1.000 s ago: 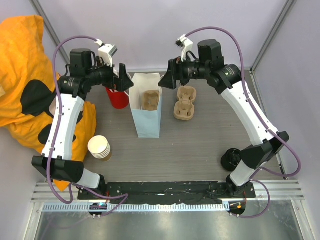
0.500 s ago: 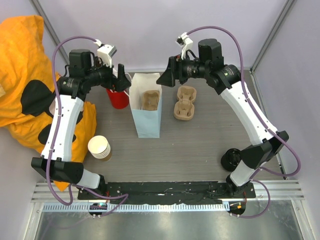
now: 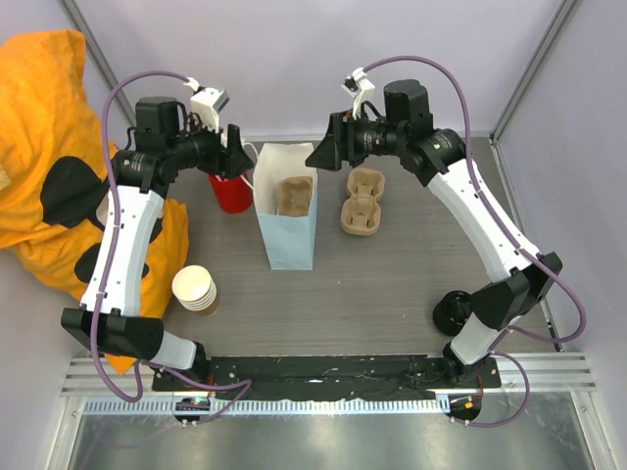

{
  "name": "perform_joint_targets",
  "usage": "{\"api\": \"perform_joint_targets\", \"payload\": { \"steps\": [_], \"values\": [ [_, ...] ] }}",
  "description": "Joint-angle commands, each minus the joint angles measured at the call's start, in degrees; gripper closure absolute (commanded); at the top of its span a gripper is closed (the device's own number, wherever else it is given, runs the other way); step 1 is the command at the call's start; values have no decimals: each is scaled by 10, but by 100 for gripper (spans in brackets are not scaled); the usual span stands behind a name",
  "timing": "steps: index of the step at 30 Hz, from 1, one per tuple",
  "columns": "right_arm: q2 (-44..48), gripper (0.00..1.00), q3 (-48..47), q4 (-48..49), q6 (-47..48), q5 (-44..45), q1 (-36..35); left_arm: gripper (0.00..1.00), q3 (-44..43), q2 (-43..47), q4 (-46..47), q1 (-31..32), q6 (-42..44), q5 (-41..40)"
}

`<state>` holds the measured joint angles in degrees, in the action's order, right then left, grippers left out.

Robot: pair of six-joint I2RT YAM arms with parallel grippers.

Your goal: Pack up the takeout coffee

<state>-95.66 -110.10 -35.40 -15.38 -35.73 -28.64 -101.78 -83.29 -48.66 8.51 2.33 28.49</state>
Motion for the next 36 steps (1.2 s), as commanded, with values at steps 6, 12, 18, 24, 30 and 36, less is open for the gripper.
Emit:
{"api": "perform_joint_targets", "payload": {
  "steps": [6,12,18,24,30,36],
  "values": [
    [1,36,29,42,-29,-12,2,36,-6,8,10,2,0,4],
    [-12,40,25,68,-41,2,2,45,-1,2,23,2,-11,5],
    [-30,50,-2,79,-43,15,2,51,-5,-13,26,2,-15,6],
    [-33,76,-5,86,-40,24,2,68,-7,-20,30,2,-20,7],
    [-37,94,-51,74,-26,23,2,91,-24,-32,39,4,-19,12],
    [-41,95,-112,49,-1,23,3,99,-109,-49,33,9,-37,21]
  ]
}}
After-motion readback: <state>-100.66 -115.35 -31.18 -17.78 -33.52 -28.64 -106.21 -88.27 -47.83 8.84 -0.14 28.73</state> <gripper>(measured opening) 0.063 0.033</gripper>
